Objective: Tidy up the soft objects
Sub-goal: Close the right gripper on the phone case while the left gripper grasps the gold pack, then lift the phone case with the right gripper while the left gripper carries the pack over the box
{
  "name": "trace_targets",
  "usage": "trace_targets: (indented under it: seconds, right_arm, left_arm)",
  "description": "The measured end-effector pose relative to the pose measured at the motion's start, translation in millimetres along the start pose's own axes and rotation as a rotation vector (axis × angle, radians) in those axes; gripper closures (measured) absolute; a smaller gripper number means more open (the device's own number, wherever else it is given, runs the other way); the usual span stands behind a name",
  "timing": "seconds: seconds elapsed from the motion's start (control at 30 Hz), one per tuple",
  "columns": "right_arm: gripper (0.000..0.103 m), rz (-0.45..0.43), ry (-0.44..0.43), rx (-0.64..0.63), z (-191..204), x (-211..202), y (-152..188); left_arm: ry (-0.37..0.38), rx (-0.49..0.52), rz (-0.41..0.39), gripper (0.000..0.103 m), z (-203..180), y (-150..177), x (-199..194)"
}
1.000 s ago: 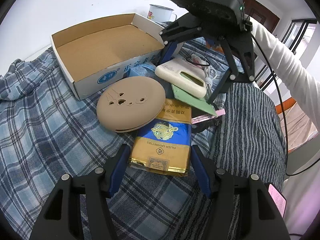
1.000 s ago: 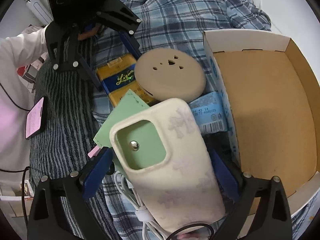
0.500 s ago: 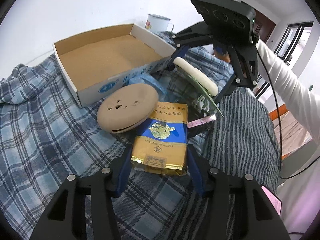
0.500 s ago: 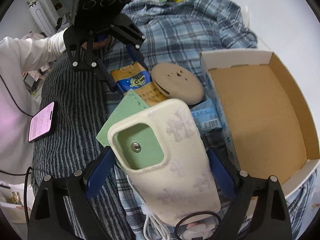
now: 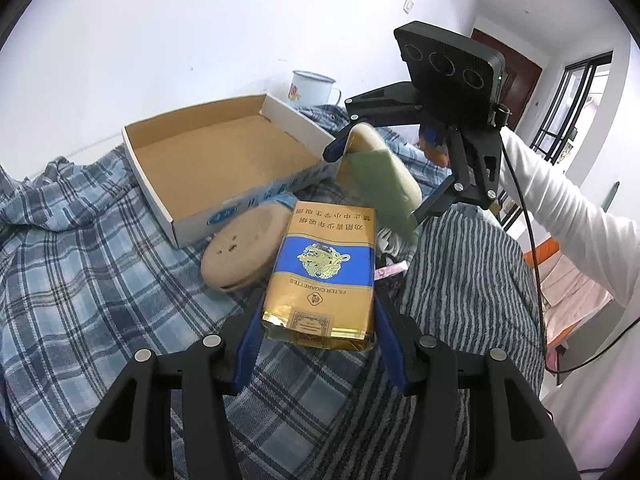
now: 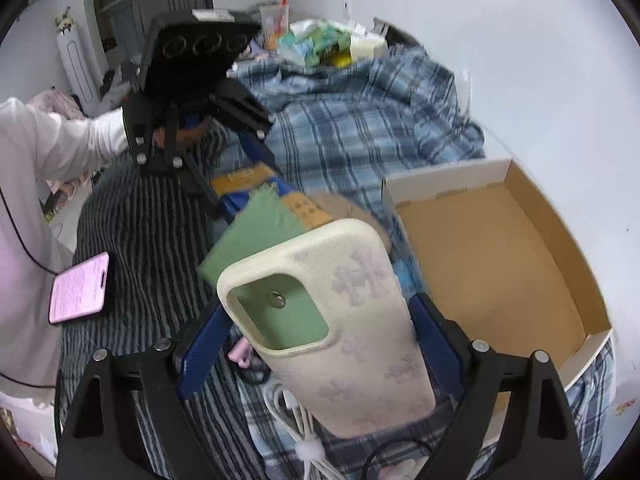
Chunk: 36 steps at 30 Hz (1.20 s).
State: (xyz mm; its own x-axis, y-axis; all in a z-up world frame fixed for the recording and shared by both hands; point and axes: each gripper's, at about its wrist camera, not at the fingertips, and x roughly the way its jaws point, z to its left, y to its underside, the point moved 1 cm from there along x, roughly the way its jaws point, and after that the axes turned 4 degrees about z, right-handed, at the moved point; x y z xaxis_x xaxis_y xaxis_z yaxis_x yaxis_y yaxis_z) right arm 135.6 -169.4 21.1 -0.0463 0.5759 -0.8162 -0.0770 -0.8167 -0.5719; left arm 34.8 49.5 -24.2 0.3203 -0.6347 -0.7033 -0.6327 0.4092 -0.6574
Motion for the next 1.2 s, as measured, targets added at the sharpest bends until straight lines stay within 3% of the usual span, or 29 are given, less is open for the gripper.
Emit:
trace_targets:
  seconds: [0.27, 0.37, 0.57, 0.87, 1.2]
  right_arm:
    - [0.016, -0.098, 0.012, 0.036, 2, -5, -6]
    - [0.026, -0.158, 0.060, 0.064, 0, -14, -4]
    - [0.030, -0.253, 0.142, 0.101, 1, -32, -5]
    - [0.030, -0.382, 0.289, 0.172, -4, -66, -12]
    - [0.030, -0.544, 0.427, 0.245, -8, -126, -30]
  left_arm:
    - [-0.020, -0.013, -0.061, 0.049, 1, -2, -16]
    - [-0.017, -0.025, -0.099, 0.049, 2, -2, -25]
    - [-0.038, -0.029, -0.159, 0.049, 3, -7, -37]
    - [-0.135, -0.058, -0.264, 0.049, 6, -26, -66]
    - [-0.324, -0.014, -0.394, 0.049, -12, -73, -98]
